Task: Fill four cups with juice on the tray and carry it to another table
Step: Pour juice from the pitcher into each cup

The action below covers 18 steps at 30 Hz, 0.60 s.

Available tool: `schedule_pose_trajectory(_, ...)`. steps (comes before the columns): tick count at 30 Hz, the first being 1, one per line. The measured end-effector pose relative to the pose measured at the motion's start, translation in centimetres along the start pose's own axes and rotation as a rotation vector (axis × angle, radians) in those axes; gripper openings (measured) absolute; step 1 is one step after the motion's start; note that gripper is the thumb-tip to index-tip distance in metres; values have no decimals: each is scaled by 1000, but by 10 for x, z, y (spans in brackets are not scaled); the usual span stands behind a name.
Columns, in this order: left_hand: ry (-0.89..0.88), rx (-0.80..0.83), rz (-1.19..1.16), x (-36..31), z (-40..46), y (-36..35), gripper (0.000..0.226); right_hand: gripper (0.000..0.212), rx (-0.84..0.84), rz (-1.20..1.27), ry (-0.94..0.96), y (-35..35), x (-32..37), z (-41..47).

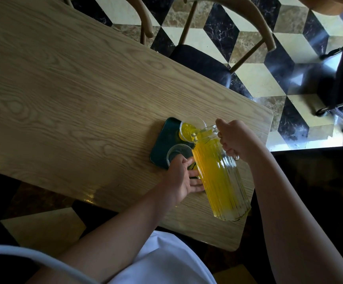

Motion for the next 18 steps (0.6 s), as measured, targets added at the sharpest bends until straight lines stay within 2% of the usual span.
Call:
schedule_pose_trajectory(6,-17,11,4,-1,-4,-1,62,44,8,-9,11,-2,-2,2)
schedule_pose_trajectory(18,-11,9,15,2,-2,-1,66,35,27,-3,-22,-3,-3,0)
Point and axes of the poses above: each hand's wrist, its own z-axis towards the middle knuckle, its own y-axis out of the back of the hand, x = y × z, the point moved 7 cm from there along z, towards the middle knuckle, and after that the axes turned 8 degrees about y, right-handed, at the moved point
